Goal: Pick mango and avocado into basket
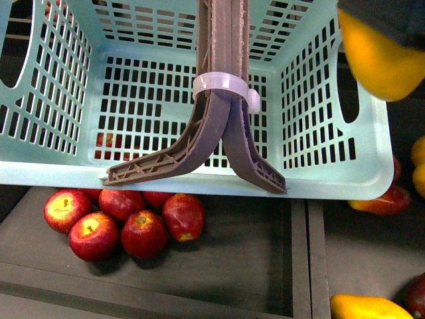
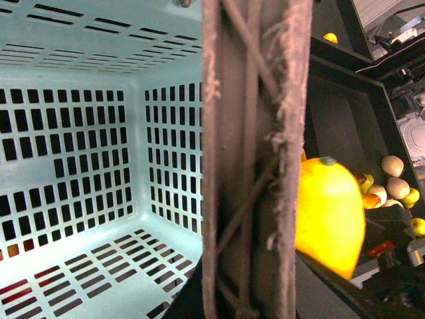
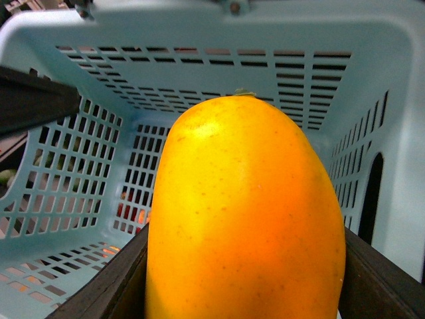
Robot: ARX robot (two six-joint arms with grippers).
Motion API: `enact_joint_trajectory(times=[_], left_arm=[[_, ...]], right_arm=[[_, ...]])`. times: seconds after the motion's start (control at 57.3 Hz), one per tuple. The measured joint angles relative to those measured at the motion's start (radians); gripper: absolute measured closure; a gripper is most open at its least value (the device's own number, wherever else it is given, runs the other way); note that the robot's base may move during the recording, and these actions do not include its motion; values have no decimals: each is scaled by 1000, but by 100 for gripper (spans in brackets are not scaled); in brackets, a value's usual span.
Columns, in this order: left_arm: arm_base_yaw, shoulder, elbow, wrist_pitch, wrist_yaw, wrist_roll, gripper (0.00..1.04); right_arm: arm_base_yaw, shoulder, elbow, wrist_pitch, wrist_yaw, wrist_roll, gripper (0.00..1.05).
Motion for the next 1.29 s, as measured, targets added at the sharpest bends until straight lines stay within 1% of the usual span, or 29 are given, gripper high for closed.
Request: enact_joint_trajectory(times=[0.07,0.14,0.279,0.384,0.471,0.541,0.629,0.838,0.96,1.048,1.083,1.292], left_arm=[[0,0,0,0,0,1,99],[0,0,0,0,0,1,99],[0,0,0,-1,4,3,99],[-2,2,0,-2,-3,9,99],[1,3,0,-2,-5,6,99],[2,3,0,-2,-5,7,99],[1,3,0,-2,-4,7,99],[0,3,0,-2,2,6,99],[0,3,0,-2,1,7,99],[0,3,0,-2,0,7,99],[0,3,0,-2,0,7,99],[0,3,0,-2,0,7,99]], right_arm=[[37,58,1,15,43,-5,41],[62,96,2,19,63,-8,26],[80,117,9,26,102,-18,6],[59,106,9,35,112,-19,8],[-13,16,-15,30,122,-47,8],[-92,-106,-47,-18,118,-60,8],[-167,-240,-98,-68,116,-74,8],[-275,-499,-224,-186,96,-113,8],[-333,-730,-318,-296,85,-143,8],[-339,-894,-372,-390,141,-167,8],[-335,-939,-385,-398,162,-172,8],[-334,-966,-387,-399,168,-178,8]])
